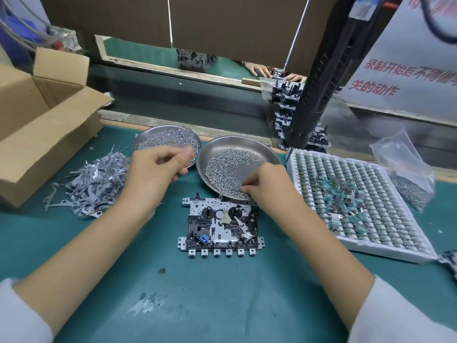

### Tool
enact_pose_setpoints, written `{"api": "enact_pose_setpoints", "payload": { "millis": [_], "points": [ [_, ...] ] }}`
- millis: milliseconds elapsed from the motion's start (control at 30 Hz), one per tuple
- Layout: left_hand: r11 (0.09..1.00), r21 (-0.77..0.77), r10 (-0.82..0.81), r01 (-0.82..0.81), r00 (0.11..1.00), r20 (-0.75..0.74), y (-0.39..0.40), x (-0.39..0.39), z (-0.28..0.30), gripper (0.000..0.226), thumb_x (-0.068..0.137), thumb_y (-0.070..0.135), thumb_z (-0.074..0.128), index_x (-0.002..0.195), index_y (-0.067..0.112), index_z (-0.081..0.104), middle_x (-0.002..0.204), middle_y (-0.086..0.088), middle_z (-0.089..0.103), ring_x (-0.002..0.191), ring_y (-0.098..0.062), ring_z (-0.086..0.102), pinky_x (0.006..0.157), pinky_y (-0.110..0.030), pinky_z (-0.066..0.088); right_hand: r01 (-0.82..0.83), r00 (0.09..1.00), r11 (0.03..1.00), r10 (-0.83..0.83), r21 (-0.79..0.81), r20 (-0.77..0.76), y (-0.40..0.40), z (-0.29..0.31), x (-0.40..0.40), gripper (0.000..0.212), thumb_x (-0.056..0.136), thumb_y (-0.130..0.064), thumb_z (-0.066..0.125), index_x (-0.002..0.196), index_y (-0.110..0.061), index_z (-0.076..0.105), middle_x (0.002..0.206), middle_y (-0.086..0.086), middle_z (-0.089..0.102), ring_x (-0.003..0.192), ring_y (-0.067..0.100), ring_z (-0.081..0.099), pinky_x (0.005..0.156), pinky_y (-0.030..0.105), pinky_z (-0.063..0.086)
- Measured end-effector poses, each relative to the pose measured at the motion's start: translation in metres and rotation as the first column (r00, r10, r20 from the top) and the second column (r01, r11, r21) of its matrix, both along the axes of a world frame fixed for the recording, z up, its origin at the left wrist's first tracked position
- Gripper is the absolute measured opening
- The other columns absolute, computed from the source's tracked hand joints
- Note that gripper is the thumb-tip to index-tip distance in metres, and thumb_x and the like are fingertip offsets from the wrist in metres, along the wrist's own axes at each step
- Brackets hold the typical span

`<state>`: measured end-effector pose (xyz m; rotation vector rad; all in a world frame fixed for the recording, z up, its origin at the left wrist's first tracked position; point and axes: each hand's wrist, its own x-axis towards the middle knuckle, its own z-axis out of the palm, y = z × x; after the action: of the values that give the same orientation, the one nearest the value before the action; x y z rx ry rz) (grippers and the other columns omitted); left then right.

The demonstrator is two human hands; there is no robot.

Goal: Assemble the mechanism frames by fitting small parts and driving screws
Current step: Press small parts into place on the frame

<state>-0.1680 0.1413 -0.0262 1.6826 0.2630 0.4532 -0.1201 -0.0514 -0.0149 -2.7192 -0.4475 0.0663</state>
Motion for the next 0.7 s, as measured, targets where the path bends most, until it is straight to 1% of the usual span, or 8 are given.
{"api": "enact_pose_setpoints", "payload": {
  "millis": [67,133,200,334,434,501,534,701],
  "points": [
    [0.952,-0.284,-0.127,0.114,0.991,-0.029,-0.013,-0.010,-0.001,0.006,0.073,0.026,0.072,0.075,0.023,0.076,0.070,0.006,0.072,0.064,0.000,0.063,0.056,-0.012,0.048,0.026,0.999,0.999,-0.026,0.029,0.027,0.005,-0.002,0.001,0.012,0.085,-0.009,0.068,0.091,-0.001,0.074,0.087,0.016,0.072,0.084,0.029,0.067,0.081,0.038,0.054],
    [0.917,-0.352,-0.213,0.190,0.977,-0.027,-0.024,-0.019,-0.004,0.016,0.066,0.024,0.073,0.082,0.024,0.078,0.081,0.001,0.074,0.074,-0.006,0.068,0.062,-0.012,0.050,0.040,0.995,0.998,-0.045,0.049,0.088,0.005,-0.005,-0.001,0.012,0.085,-0.006,0.066,0.090,-0.007,0.076,0.087,0.012,0.072,0.081,0.028,0.066,0.078,0.037,0.054],
    [0.929,-0.312,-0.211,0.201,0.978,0.001,-0.033,-0.025,-0.005,0.019,0.064,0.021,0.075,0.083,0.023,0.077,0.084,-0.001,0.075,0.078,-0.008,0.070,0.065,-0.013,0.052,0.033,0.986,0.996,-0.045,0.078,0.158,0.003,-0.007,-0.004,0.012,0.086,-0.007,0.065,0.087,-0.010,0.076,0.085,0.009,0.073,0.080,0.027,0.066,0.076,0.036,0.054],
    [0.964,-0.191,-0.173,0.185,0.982,0.076,-0.042,-0.030,-0.001,0.021,0.063,0.017,0.077,0.083,0.022,0.074,0.079,0.005,0.075,0.074,-0.005,0.070,0.064,-0.010,0.051,-0.019,0.982,0.940,-0.047,0.339,0.184,0.001,-0.008,-0.013,0.009,0.089,-0.011,0.065,0.084,-0.010,0.072,0.076,-0.003,0.069,0.073,0.015,0.062,0.073,0.035,0.052],
    [0.969,-0.134,-0.191,0.206,0.974,0.121,-0.044,-0.035,0.002,0.013,0.064,0.025,0.075,0.077,0.026,0.076,0.075,0.004,0.074,0.068,-0.005,0.069,0.060,-0.010,0.049,-0.009,0.989,0.808,-0.080,0.589,0.124,-0.003,-0.005,-0.022,0.012,0.088,-0.011,0.066,0.081,-0.020,0.068,0.070,-0.011,0.066,0.068,0.004,0.063,0.067,0.019,0.052],
    [0.969,-0.119,-0.202,0.216,0.972,0.118,-0.047,-0.036,0.002,0.010,0.065,0.027,0.073,0.074,0.027,0.077,0.073,0.003,0.073,0.066,-0.006,0.068,0.060,-0.011,0.050,0.027,0.999,0.659,-0.041,0.752,0.000,-0.007,-0.003,-0.027,0.020,0.085,-0.006,0.069,0.076,-0.023,0.068,0.067,-0.005,0.070,0.066,0.008,0.066,0.065,0.019,0.054],
    [0.969,-0.114,-0.205,0.218,0.972,0.113,-0.048,-0.037,0.001,0.009,0.065,0.027,0.073,0.073,0.027,0.077,0.072,0.003,0.073,0.066,-0.006,0.068,0.061,-0.011,0.050,0.039,0.999,0.627,-0.030,0.778,-0.026,-0.008,-0.003,-0.027,0.021,0.083,-0.005,0.071,0.074,-0.024,0.069,0.066,-0.005,0.070,0.065,0.008,0.066,0.064,0.020,0.054],
    [0.969,-0.125,-0.200,0.214,0.973,0.117,-0.051,-0.038,0.001,0.016,0.062,0.021,0.074,0.078,0.021,0.075,0.076,0.005,0.074,0.071,-0.005,0.069,0.066,-0.011,0.051,0.022,0.989,0.773,-0.109,0.633,0.099,-0.009,-0.009,-0.026,0.004,0.079,-0.009,0.076,0.082,-0.012,0.077,0.067,-0.023,0.062,0.066,-0.007,0.058,0.065,0.005,0.043]
  ]
}}
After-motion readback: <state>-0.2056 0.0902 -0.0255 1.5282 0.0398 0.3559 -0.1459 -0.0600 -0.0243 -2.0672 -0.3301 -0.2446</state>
